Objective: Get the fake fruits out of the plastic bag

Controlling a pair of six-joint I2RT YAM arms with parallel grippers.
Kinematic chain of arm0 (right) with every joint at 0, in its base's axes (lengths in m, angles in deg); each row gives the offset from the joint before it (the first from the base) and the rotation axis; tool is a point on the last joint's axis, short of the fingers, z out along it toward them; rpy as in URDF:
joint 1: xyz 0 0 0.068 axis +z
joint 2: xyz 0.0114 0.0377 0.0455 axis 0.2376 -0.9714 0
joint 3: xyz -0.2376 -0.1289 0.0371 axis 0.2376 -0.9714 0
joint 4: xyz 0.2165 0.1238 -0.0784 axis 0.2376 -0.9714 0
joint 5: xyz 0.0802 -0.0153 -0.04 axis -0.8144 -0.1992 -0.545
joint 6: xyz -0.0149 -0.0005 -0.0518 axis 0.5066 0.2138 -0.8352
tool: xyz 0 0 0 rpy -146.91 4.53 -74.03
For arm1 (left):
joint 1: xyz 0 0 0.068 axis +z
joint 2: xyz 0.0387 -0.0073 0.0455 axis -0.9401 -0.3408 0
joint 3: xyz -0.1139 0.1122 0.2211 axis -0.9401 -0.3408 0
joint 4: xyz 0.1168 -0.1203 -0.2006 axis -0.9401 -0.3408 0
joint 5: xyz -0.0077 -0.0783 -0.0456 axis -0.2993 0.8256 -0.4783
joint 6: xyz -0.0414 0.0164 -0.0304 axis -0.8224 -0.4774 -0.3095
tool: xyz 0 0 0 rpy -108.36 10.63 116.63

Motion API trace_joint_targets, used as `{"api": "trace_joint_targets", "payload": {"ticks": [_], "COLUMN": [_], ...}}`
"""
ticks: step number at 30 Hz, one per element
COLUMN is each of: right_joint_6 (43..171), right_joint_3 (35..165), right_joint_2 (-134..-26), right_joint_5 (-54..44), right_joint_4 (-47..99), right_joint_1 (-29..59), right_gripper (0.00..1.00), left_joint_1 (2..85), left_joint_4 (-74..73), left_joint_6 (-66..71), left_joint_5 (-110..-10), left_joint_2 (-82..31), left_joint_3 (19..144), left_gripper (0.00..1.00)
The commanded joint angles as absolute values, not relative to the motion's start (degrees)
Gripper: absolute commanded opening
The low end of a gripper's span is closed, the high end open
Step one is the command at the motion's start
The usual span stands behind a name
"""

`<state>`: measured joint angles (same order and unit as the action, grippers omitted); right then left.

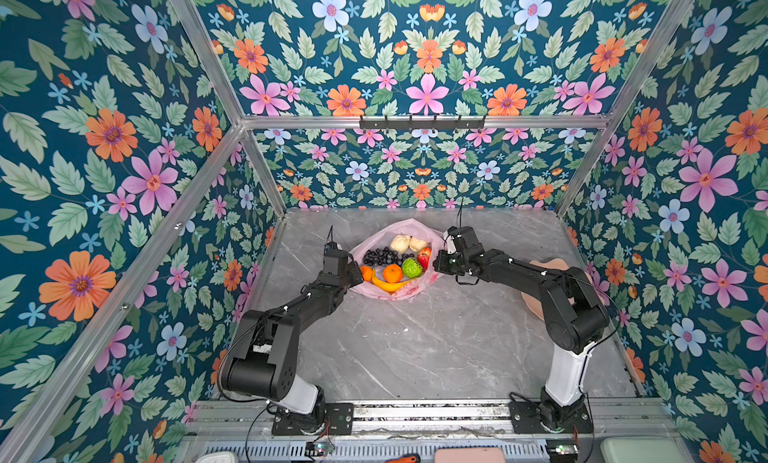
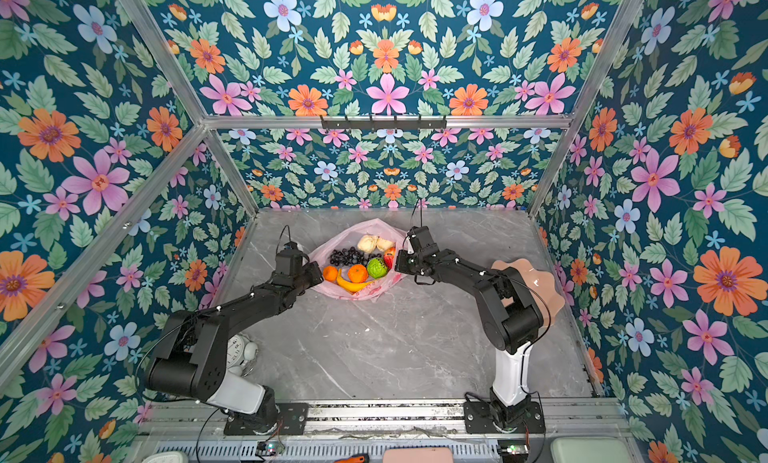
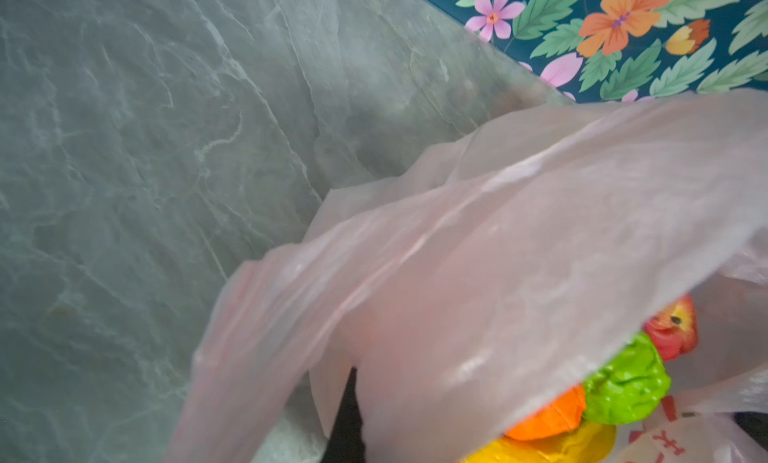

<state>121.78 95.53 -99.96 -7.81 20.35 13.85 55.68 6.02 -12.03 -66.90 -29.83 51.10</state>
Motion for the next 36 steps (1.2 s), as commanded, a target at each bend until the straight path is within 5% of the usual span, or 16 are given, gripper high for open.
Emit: {"api": "trace_joint_targets", "payload": {"ticks": [1,22,30,36], "right_joint_6": [121.25,122.88,121.23,119.14], "right_joint_3": [92.16,92.85,91.79,90.38], "right_joint_2": [-97.77,-97.03,-90.1,-80.93], "right_joint_5": [-6.9,-4.62,-2.86,4.99], "right_joint_4": [19.11,14.35,9.22,-1.91], "right_joint_1": [13.94,13.06,13.06,11.96], "right_gripper": [0.0,0.02,0.56,0.73], "left_joint_1": [54.11,52.54,52.22,51.96], "left_joint_4": [5.7,10.89,14.02,15.43], "left_joint_6": [-11.39,-7.27,-7.02,-7.08], "left_joint_5": [-64.93,-63.35,-61.73,-61.65], "left_joint_2": [-28.69,-28.56,-27.69,-27.21], "left_joint_3": [49.03,46.41,44.35,43.08], "left_gripper": [0.0,0.0,0.0,0.0]}}
